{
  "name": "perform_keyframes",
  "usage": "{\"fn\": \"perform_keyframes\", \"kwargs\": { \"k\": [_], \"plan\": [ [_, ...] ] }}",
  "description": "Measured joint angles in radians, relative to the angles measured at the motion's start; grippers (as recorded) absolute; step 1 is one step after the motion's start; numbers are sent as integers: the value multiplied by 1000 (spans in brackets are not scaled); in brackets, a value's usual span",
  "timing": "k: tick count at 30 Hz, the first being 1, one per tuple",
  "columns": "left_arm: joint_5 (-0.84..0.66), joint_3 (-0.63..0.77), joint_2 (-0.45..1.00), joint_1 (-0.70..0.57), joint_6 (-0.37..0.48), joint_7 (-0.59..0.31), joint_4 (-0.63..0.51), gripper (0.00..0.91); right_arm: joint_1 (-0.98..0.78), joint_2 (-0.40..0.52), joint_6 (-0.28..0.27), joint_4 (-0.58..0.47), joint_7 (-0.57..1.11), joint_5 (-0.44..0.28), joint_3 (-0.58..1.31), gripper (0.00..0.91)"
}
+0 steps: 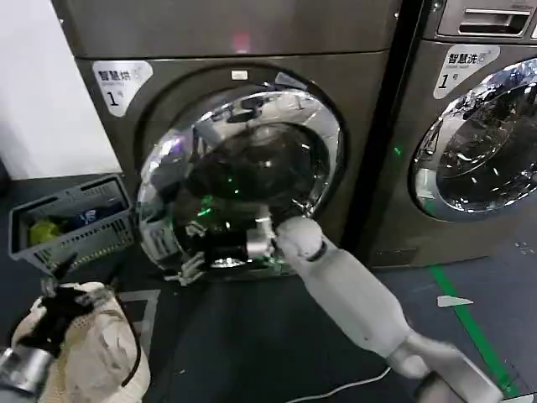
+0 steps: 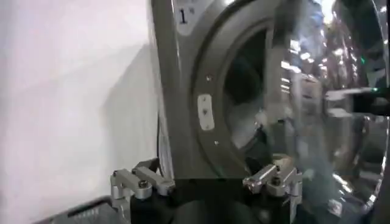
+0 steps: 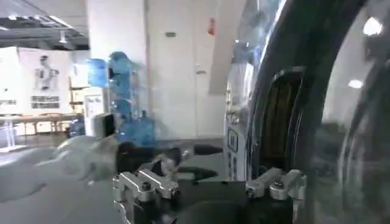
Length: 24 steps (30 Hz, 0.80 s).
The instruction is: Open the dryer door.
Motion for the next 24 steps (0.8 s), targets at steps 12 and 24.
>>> {"fn": "perform_keyframes", "kwargs": {
  "k": [12, 24],
  "plan": [
    [-123, 21, 140, -67, 5, 27, 51, 907, -62, -134, 29, 98, -154, 26, 24, 907],
    [-280, 204, 329, -198, -28, 48, 153, 907, -132, -233, 79, 167, -321, 26, 80, 907]
  ]
}}
